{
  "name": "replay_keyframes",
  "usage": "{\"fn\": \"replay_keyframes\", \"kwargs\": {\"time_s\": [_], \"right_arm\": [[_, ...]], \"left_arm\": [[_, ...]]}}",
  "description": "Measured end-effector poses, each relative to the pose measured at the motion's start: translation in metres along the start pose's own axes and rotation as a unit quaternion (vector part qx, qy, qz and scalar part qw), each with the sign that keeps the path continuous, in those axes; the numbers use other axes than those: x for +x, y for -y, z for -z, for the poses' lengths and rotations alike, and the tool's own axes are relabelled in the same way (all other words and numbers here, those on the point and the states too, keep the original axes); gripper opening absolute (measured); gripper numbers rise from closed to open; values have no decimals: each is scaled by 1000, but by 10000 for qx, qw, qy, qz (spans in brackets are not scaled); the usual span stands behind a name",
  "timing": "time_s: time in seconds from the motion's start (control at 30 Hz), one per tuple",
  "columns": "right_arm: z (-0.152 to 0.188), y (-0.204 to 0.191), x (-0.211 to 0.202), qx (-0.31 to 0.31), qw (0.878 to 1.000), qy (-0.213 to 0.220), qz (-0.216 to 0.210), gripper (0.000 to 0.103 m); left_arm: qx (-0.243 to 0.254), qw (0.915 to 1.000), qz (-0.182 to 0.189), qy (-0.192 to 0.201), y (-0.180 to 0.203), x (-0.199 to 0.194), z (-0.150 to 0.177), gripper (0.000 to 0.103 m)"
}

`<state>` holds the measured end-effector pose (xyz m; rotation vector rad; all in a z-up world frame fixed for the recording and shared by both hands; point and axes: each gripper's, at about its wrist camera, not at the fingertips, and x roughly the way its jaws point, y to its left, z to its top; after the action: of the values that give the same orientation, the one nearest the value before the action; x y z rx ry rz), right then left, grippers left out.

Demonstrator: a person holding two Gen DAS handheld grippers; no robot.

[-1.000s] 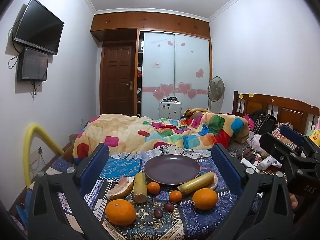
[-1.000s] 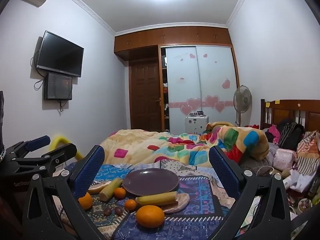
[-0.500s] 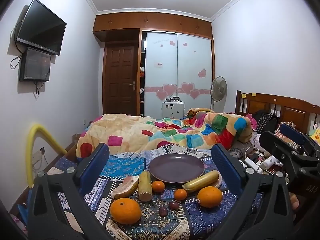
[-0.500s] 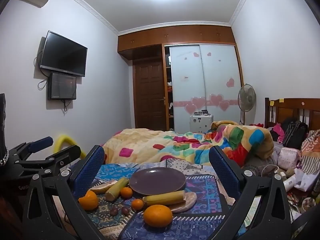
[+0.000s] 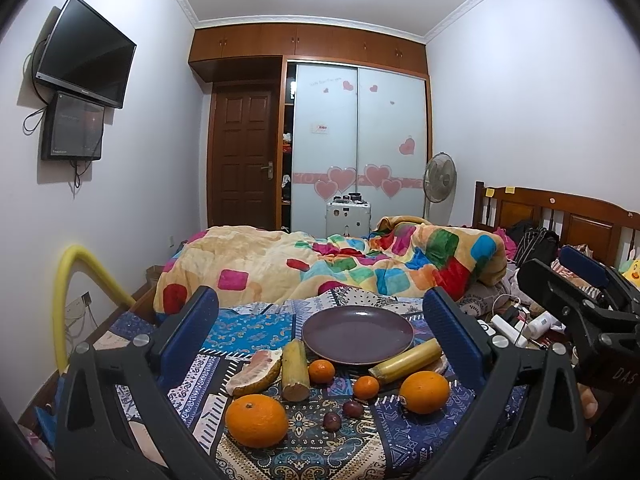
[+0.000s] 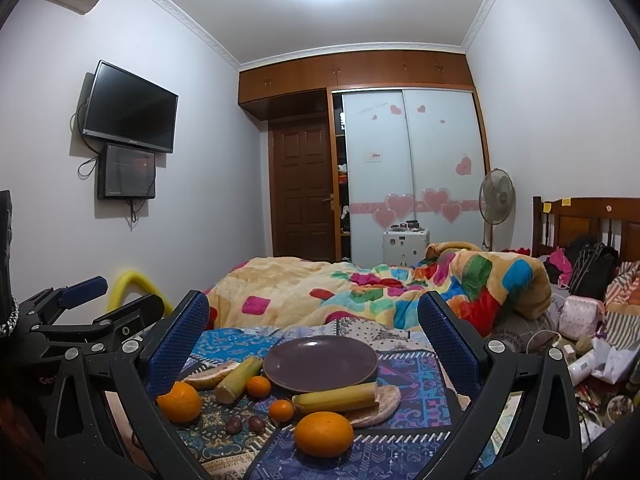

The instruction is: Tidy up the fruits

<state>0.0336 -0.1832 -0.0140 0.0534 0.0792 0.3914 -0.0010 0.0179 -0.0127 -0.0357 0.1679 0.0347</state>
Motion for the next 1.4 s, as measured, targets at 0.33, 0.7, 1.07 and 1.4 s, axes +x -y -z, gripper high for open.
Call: {"fn": "replay_keyframes", "kwargs": {"time_s": [0.33,0.7,1.07,1.4], "right_arm": [[0,-2,1,9,10000,2,-11,103],[0,-3,1,5,10000,-4,-8,103],[1,-7,3,5,10000,-3,-32,103],[1,-8,3,10,10000,-3,-42,103]], "left_arm": [[-10,10000,-3,1,-1,-1,-2,103],[-6,10000,-36,11,-2,-2,-2,103],[-8,10000,-44,16,-2,-2,-2,103],[-8,10000,-31,14,-4,-2,-3,103]]}}
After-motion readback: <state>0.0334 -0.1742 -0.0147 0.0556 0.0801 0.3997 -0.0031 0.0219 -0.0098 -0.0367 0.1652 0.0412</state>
